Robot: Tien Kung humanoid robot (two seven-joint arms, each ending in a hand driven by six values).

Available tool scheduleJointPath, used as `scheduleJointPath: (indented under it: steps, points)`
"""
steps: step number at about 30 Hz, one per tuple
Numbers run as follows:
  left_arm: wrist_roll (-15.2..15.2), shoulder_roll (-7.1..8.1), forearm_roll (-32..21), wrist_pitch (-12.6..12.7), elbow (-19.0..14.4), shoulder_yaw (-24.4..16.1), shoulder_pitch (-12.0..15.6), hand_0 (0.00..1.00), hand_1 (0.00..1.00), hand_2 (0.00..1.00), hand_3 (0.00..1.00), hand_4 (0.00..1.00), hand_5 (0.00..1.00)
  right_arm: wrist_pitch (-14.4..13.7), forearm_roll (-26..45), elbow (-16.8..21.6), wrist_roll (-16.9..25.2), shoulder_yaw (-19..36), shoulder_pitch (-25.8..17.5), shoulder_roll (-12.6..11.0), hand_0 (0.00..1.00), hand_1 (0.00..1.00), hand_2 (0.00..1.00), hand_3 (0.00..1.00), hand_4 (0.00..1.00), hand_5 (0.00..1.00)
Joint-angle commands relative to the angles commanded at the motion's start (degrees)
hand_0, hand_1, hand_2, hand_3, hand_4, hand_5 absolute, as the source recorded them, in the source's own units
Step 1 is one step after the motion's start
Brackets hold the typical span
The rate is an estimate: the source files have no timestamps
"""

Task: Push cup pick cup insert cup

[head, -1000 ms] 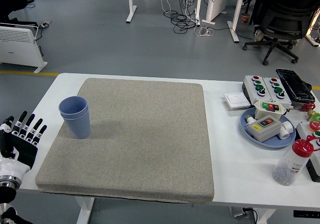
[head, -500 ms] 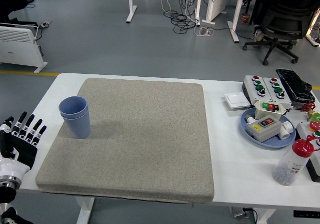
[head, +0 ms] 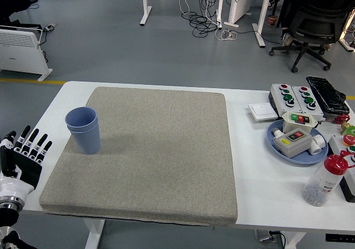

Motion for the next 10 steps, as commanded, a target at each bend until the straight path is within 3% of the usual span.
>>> scheduleJointPath:
  steps: [10]
  points:
    - [-0.06,-0.01,-0.02,0.08,0.17,0.08,0.4,0.914,0.908,0.965,0.958,0.528,0.998,0.0,-1.18,0.06,-0.38,0.68,-0.45,0.02,0.689,0.614,0.636,0.571,0.092,0.483]
